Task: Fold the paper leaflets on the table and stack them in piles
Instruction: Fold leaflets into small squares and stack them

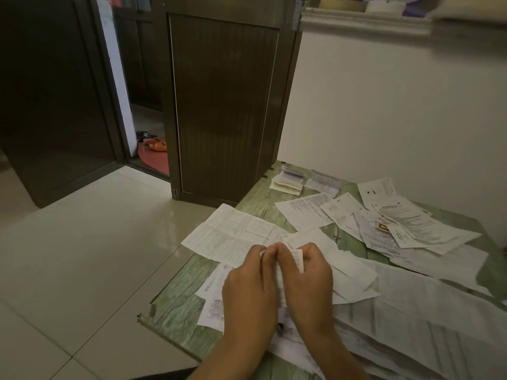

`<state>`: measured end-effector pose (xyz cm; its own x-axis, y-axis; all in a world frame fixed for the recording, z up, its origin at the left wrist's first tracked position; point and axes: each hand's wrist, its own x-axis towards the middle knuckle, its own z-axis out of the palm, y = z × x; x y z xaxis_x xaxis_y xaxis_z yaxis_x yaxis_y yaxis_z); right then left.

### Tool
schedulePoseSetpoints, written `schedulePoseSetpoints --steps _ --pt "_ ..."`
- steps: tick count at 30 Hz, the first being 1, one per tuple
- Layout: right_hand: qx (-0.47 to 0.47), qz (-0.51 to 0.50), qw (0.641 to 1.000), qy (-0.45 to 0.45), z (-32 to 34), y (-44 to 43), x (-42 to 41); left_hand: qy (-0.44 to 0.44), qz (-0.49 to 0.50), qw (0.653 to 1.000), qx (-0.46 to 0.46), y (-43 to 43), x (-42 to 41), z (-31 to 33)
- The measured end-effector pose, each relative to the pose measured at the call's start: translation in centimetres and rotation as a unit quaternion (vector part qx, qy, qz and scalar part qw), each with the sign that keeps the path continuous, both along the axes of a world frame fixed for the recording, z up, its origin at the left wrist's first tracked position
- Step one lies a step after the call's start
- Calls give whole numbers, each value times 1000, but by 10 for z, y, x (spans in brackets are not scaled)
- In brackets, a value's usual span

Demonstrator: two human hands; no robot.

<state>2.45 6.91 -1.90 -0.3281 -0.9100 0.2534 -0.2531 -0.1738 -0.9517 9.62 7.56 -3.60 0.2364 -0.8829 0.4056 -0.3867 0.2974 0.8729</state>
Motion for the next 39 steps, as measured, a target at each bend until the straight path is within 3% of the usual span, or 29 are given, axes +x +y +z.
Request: schedulePoseSetpoints --steps 8,13,15,20,24,30,33,36,39 --pt "6 -3 998 -65 -5 -7 -4 81 -15 996 -17 0 1 13" --pt "39 46 967 -248 8 -6 -19 178 -1 984 6 0 10 24" --pt "48 86 968 -231 10 -4 -23 212 21 977 24 -5 19 25" --pt "123 279 945 -115 4 8 4 199 67 978 19 -11 21 18" --pt "118 238 954 -142 6 8 5 232 61 970 31 -9 17 14" --pt "61 155 977 -130 9 4 -2 187 -6 979 74 -2 7 9" --pt "103 181 964 -166 5 4 -1 171 -7 983 62 -3 9 8" --pt "174 247 928 -216 2 3 0 167 8 985 48 -5 14 8" --pt "179 237 927 -231 1 -1 -6 127 10 991 40 -8 13 3"
